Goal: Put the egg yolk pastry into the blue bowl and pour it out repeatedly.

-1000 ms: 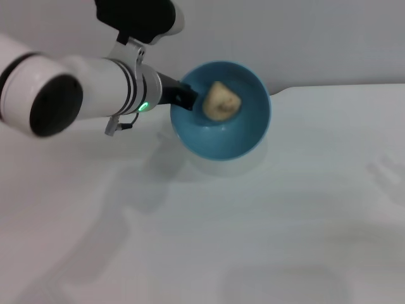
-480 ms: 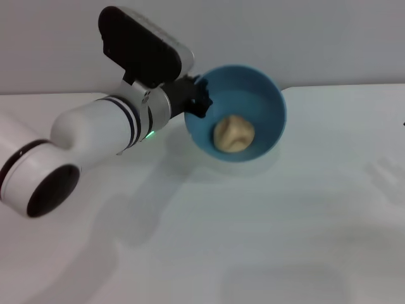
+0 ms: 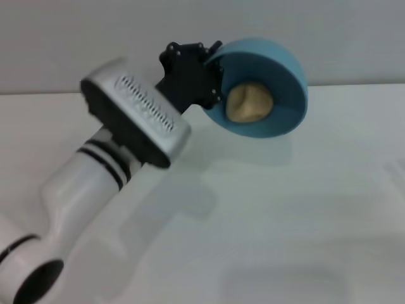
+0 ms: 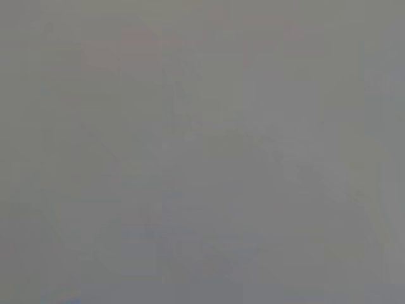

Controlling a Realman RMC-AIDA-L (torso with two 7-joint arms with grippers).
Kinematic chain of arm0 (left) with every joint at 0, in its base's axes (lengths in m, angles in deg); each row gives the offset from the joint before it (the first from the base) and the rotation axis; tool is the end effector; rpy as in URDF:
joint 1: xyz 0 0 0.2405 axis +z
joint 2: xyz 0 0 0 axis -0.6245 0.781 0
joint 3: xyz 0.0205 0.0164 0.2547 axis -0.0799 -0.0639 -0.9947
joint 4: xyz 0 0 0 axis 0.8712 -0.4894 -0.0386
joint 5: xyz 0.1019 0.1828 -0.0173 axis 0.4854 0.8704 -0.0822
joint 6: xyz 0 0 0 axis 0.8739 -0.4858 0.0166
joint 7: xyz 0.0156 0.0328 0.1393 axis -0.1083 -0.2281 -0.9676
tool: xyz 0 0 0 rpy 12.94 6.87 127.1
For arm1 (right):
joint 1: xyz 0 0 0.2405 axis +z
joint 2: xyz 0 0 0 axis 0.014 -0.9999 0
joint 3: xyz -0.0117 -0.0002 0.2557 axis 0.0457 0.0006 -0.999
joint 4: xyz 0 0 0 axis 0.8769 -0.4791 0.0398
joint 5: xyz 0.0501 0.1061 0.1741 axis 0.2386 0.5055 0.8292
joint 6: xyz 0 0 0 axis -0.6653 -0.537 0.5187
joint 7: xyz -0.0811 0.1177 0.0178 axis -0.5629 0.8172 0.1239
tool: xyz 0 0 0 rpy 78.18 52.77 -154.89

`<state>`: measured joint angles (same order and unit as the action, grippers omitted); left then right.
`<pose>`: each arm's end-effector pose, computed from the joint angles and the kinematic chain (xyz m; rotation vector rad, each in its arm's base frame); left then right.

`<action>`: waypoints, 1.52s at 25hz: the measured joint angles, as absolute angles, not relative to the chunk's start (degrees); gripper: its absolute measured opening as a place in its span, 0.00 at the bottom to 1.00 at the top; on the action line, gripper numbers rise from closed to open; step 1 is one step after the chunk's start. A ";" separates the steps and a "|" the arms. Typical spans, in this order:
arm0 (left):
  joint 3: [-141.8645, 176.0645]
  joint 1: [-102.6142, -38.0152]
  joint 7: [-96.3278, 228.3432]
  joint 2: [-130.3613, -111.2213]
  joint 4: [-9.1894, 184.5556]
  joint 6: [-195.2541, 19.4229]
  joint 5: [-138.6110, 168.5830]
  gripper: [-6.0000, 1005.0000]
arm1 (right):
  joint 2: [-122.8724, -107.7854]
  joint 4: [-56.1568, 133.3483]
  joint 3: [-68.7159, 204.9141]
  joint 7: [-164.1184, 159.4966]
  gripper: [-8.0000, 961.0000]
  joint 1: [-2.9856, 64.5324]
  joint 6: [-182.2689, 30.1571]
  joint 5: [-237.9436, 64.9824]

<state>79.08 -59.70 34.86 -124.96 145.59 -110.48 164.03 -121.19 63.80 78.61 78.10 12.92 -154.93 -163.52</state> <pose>-0.1444 0.3535 -0.0795 -1.9869 0.2399 -0.4938 0.3660 0.2623 0.0715 -1.7543 1.0916 1.1978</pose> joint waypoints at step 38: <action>95.87 -65.71 10.05 -124.19 144.30 -88.61 112.60 0.02 | -121.08 61.84 80.16 78.10 0.45 18.35 -148.80 -171.87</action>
<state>95.87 -65.71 10.05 -124.19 144.30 -88.61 112.60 -121.08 61.84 80.16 78.10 18.35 -148.80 -171.87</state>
